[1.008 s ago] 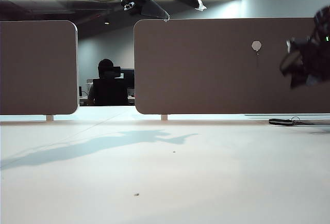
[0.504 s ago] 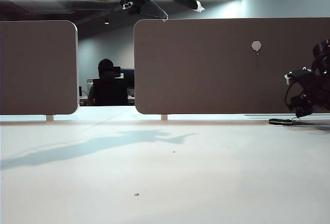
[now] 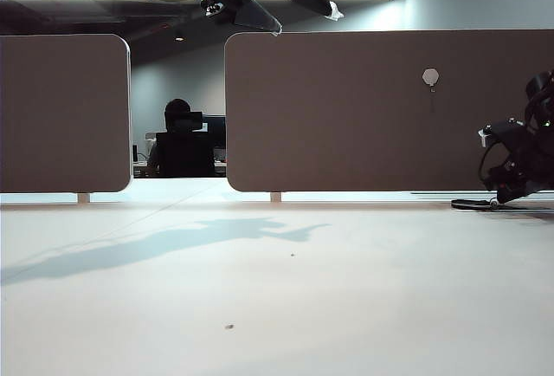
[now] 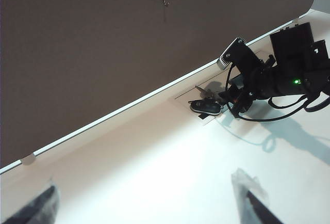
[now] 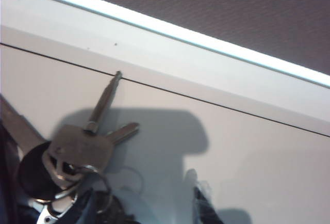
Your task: Hang the bunch of keys on the hook.
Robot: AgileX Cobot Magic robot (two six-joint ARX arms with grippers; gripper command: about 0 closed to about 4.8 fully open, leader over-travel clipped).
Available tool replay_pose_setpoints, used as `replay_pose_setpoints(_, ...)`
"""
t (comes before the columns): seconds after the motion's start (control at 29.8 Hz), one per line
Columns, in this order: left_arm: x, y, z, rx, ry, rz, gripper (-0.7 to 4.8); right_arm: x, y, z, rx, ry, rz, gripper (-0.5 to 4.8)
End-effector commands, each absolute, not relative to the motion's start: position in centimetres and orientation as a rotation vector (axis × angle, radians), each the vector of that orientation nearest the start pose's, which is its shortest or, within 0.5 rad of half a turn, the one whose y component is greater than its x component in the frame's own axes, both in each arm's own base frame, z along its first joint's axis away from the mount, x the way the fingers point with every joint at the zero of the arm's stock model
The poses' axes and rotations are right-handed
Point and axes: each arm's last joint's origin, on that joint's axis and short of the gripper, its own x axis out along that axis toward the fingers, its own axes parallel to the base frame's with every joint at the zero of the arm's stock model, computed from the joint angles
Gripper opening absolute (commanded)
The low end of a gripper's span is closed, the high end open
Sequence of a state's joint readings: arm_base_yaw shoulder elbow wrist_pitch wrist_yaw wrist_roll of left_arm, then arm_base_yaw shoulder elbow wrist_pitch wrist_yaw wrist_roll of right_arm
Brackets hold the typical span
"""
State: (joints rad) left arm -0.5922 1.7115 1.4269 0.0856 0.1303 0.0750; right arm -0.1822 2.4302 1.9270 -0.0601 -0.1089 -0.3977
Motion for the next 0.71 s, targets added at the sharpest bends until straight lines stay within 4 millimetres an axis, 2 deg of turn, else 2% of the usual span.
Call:
replay_pose_setpoints(0.03,33.2,-22.8,33.7,0.118,0.156,-0.728,4.79,54.0,-9.6,15.4,-0.304,0.538,0.04,2.38)
replay_pose_setpoints(0.07,33.2,-22.8,33.7,0.119,0.156,-0.728,4.79,54.0,-9.5,15.2,-0.303,0.534,0.047,2.35)
replay_pose_setpoints(0.1,33.2,-22.8,33.7,0.119,0.156,-0.728,4.79,54.1,-9.5,15.0,-0.3,0.525,0.058,2.09)
replay_pose_setpoints(0.17,33.2,-22.8,33.7,0.118,0.155,-0.727,4.79,54.2,-9.5,15.0,-0.303,0.515,0.058,0.82)
replay_pose_setpoints(0.2,33.2,-22.8,33.8,0.118,0.152,-0.727,4.79,54.2,-9.5,15.0,-0.304,0.513,0.053,-0.04)
replay_pose_setpoints(0.3,33.3,-22.8,33.8,0.116,0.146,-0.727,4.79,54.2,-9.5,15.2,-0.302,0.511,0.055,-0.06)
replay_pose_setpoints(0.37,33.3,-22.8,33.9,0.115,0.144,-0.727,4.79,54.0,-9.2,16.2,-0.279,0.497,0.08,-0.06)
replay_pose_setpoints(0.44,33.3,-22.8,33.9,0.114,0.14,-0.727,4.79,53.8,-8.6,18.2,-0.235,0.453,0.121,-0.06)
replay_pose_setpoints(0.6,33.3,-22.8,34.1,0.111,0.121,-0.708,4.79,52.7,-6.4,25.4,-0.24,0.282,0.214,-0.06)
replay_pose_setpoints(0.71,33.3,-22.8,34.1,0.112,0.121,-0.705,4.79,51.9,-5.8,28.1,-0.211,0.209,0.273,-0.06)
